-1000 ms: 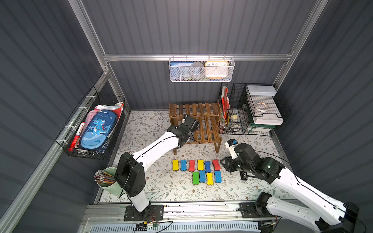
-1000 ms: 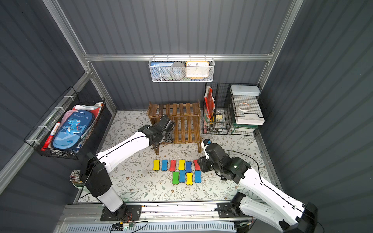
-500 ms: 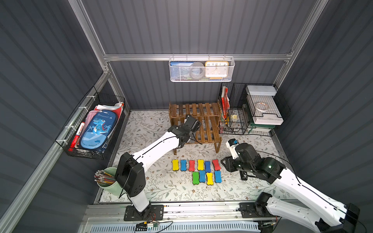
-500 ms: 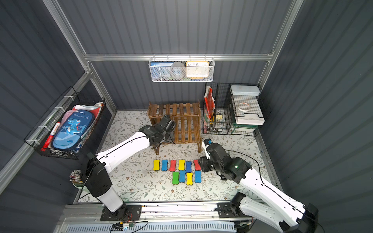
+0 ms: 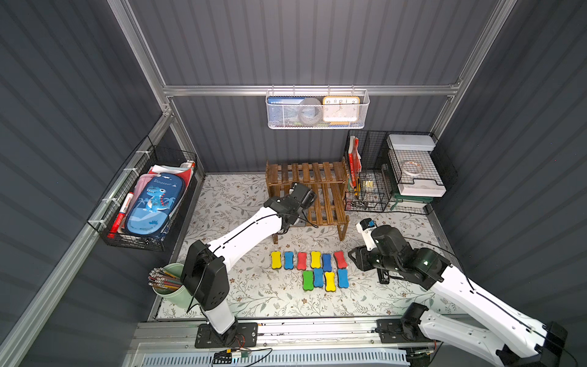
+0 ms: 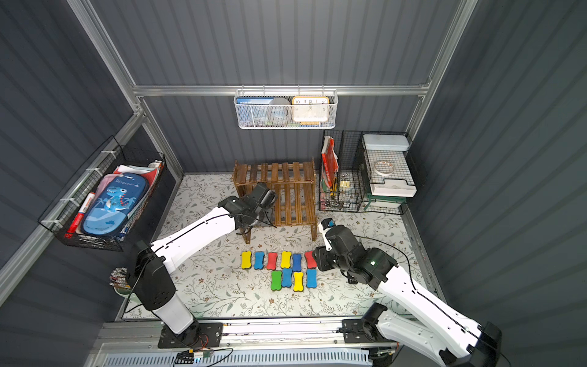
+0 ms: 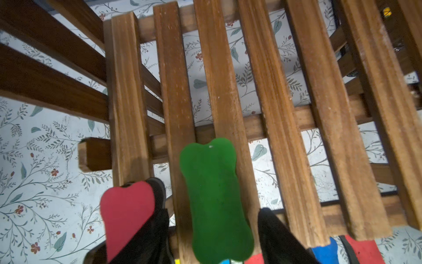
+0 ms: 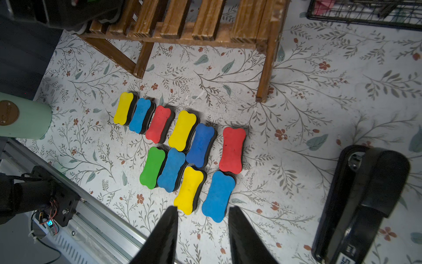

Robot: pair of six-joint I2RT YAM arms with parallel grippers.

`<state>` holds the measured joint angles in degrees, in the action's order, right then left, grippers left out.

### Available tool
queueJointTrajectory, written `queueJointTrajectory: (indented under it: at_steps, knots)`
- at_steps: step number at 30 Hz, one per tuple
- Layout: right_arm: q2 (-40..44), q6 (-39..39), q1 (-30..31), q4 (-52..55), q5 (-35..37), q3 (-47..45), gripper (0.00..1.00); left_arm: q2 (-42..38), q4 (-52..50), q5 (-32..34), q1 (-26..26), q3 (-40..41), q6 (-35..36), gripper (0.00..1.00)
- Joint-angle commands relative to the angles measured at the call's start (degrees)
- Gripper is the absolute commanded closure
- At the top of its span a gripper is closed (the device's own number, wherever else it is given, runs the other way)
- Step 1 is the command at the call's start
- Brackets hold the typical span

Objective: Remove the whiteboard erasers from the shelf
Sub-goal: Pick up the whiteboard eraser from the shelf.

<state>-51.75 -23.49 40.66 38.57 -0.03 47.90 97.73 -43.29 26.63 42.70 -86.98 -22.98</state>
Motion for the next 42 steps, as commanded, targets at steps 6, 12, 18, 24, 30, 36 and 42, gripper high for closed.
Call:
queueJointTrajectory:
  at_steps: [6,12,18,24,30,36,42]
  knots:
    - [0.51,0.19,-0.41,0.65,-0.06,-0.52,0.59,-1.39,0.65,0.21,0.45,-2.02,1.56,0.33]
    - [0.68,0.11,-0.34,0.94,0.02,-0.49,0.59,1.68,0.4,0.61,0.42,-2.05,-0.83,0.32]
    - [0.94,0.21,-0.51,1.2,0.3,-0.68,0.59,3.67,1.5,-0.41,0.36,-1.01,-0.76,0.37]
    - [0.95,0.38,-0.77,1.2,0.47,-0.7,0.59,3.96,1.97,0.1,0.3,-0.86,-1.11,0.53]
    - [1.2,0.55,-1.07,1.07,0.47,-0.45,0.59,2.24,-0.21,1.84,0.43,-3.32,-1.04,0.62]
    - [1.6,0.83,-1.38,0.72,0.49,-0.12,0.59,-5.41,-4.26,4.32,4.27,-1.43,-2.72,0.63]
    - [1.98,1.34,-1.74,0.26,-0.07,-0.26,0.59,-13.42,-15.44,2.28,11.15,3.56,-14.0,0.63]
